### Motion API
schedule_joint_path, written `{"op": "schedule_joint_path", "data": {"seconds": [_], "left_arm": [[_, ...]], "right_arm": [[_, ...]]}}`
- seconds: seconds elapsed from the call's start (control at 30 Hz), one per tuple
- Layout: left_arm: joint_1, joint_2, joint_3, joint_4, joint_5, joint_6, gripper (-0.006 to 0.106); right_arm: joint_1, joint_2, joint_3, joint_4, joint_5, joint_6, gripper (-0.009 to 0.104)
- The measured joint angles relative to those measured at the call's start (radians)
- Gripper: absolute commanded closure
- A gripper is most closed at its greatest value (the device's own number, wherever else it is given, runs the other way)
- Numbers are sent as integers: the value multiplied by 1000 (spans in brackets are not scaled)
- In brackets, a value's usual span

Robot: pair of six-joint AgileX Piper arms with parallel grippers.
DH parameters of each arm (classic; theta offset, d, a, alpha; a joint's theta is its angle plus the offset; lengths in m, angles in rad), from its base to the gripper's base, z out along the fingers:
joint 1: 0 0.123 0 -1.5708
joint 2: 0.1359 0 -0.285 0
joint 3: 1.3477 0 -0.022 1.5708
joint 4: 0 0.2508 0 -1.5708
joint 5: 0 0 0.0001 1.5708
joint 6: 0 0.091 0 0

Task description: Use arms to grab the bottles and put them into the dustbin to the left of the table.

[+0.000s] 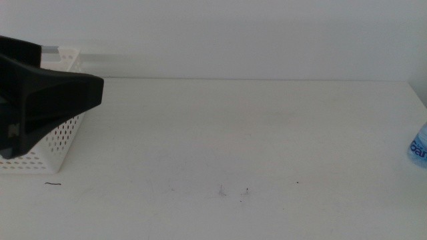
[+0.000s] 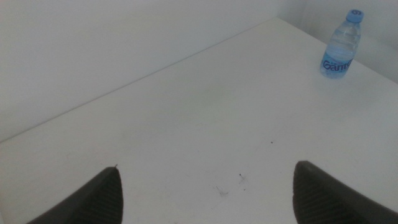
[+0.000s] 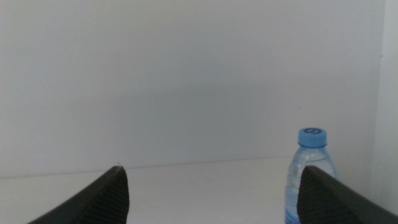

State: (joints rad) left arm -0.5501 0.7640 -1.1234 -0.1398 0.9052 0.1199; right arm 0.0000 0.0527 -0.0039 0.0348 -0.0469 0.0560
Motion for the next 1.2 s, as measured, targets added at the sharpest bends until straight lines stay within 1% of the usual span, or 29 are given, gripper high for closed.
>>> {"op": "schedule_joint_path", "data": {"seconds": [0.13,0.23,0.33,0.5,0.6,0.8,0.9,1.0,1.1,1.2], "left_arm": [[0,0,0,0,0,0,7],[0,0,0,0,0,0,7],[0,0,0,0,0,0,7],[0,0,0,0,-2,0,7],[0,0,0,0,-2,0,7],[0,0,0,0,-2,0,7],[0,0,0,0,-2,0,7],[0,0,0,0,-2,0,7],[0,0,0,0,-2,0,7],[0,0,0,0,-2,0,7]], "right_arm": [[0,207,0,7,-164,-47,5],[0,406,0,36,-302,-82,5],[0,586,0,87,-415,-145,5],[0,855,0,208,-584,-193,5],[0,978,0,246,-645,-196,5],[-1,1094,0,258,-691,-198,5],[-1,1147,0,258,-764,-199,5],[-4,1205,0,258,-872,-199,5],[-46,1275,-2,258,-975,-168,5],[-137,1338,-2,251,-1040,-119,5]]}}
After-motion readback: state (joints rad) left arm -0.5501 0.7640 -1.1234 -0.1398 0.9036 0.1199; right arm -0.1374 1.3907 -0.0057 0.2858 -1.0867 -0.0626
